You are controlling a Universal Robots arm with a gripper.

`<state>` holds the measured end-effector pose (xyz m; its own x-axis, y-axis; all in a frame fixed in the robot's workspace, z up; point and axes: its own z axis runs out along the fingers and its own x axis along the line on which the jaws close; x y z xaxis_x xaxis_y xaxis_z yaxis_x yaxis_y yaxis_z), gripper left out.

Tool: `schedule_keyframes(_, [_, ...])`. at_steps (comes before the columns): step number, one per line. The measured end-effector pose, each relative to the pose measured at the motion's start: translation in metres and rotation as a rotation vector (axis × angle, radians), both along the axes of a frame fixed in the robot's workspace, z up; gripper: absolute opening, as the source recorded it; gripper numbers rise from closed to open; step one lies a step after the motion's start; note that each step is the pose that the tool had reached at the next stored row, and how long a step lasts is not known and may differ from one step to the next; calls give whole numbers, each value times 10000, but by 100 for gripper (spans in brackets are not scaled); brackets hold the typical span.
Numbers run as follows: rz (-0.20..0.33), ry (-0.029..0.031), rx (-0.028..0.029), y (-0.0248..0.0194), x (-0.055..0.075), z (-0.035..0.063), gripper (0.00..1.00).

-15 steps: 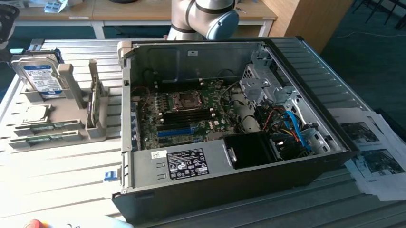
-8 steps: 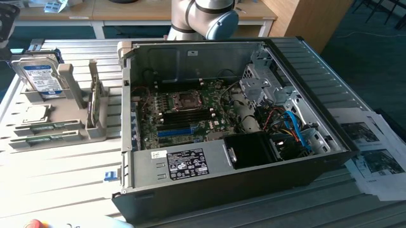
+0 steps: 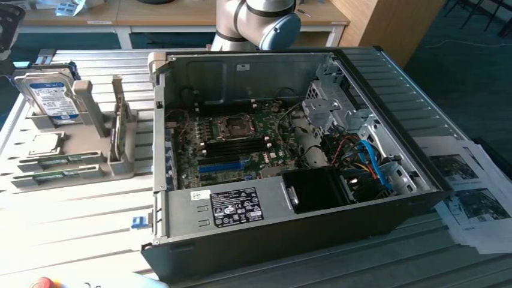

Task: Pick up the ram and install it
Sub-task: 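Pick up the ram and move it above insertion slot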

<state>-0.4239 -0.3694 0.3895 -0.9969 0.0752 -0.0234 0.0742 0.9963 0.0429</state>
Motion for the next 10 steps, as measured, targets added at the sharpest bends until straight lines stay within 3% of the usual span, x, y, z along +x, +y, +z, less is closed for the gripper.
schedule_keyframes(10, [134, 0, 0, 0, -1, 0, 10])
